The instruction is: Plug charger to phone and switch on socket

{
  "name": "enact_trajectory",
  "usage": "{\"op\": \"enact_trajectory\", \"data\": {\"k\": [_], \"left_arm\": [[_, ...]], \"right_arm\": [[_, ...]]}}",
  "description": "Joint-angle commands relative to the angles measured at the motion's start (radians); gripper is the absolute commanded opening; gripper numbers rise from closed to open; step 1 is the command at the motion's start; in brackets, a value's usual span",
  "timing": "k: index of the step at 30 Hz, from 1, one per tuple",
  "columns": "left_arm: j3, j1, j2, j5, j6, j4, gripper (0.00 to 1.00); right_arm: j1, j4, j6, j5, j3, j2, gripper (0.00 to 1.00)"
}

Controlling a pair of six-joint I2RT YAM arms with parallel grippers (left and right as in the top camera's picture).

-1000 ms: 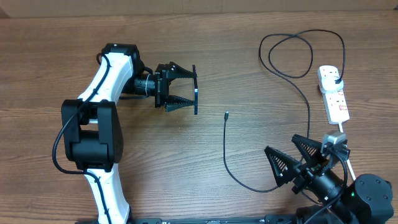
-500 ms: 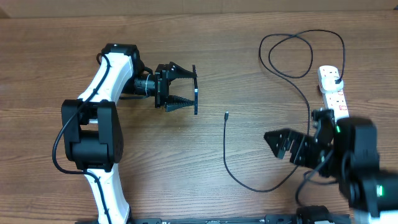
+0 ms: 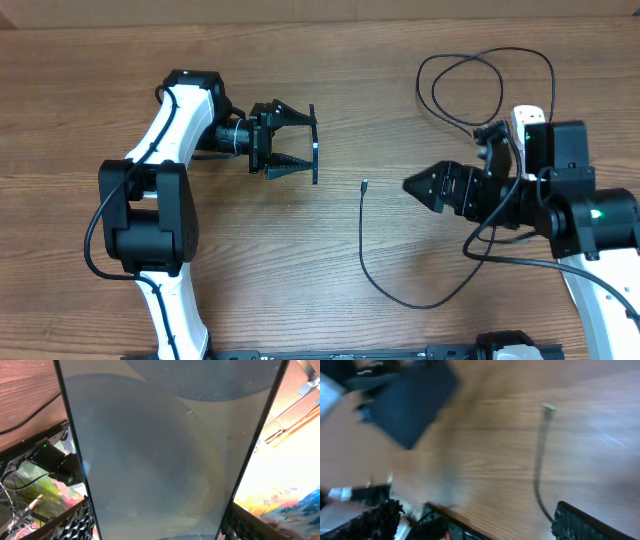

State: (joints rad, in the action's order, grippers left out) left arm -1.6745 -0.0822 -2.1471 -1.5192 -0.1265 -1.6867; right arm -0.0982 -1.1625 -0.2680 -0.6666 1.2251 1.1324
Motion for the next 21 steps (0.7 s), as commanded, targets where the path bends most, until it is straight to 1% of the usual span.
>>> {"op": "enact_trajectory", "data": {"k": [1, 2, 4, 5, 7, 9, 13, 16, 21], "left_arm": [[-0.025, 0.010, -0.007, -0.049, 0.022, -0.005, 0.75], [-0.025, 0.010, -0.007, -0.049, 0.022, -0.005, 0.75], [-0.025, 0.010, -0.007, -0.049, 0.022, -0.005, 0.75], [-0.025, 0.010, -0.007, -0.049, 0.022, -0.005, 0.75], [-0.025, 0.010, -0.007, -0.049, 0.022, -0.005, 0.75], [-0.025, 0.010, -0.007, -0.049, 0.022, -0.005, 0.75], [-0.025, 0.010, -0.007, -0.049, 0.022, -0.004, 0.74], [-0.025, 0.010, -0.007, -0.049, 0.022, -0.004, 0.74], [-0.025, 0.010, -0.007, -0.048, 0.022, -0.005, 0.74]], "right_arm": [[-0.087, 0.032, 0.013, -0.038, 0.041, -0.018, 0.98], [-0.117, 0.032, -0.011, 0.016, 0.047, -0.016, 1.00], [-0.228, 0.030, -0.090, 0.222, 0.070, -0.013, 0.99], [-0.311, 0.033, -0.131, 0.332, 0.090, -0.009, 0.99], [-0.396, 0.047, -0.167, 0.434, 0.116, -0.001, 0.99], [-0.500, 0.054, -0.223, 0.588, 0.157, 0.020, 1.00], [-0.651, -0.016, -0.336, 0.890, 0.232, 0.101, 0.99], [-0.715, -0.019, -0.338, 0.921, 0.274, 0.175, 0.99], [-0.790, -0.022, -0.334, 0.955, 0.428, 0.344, 1.00]]}}
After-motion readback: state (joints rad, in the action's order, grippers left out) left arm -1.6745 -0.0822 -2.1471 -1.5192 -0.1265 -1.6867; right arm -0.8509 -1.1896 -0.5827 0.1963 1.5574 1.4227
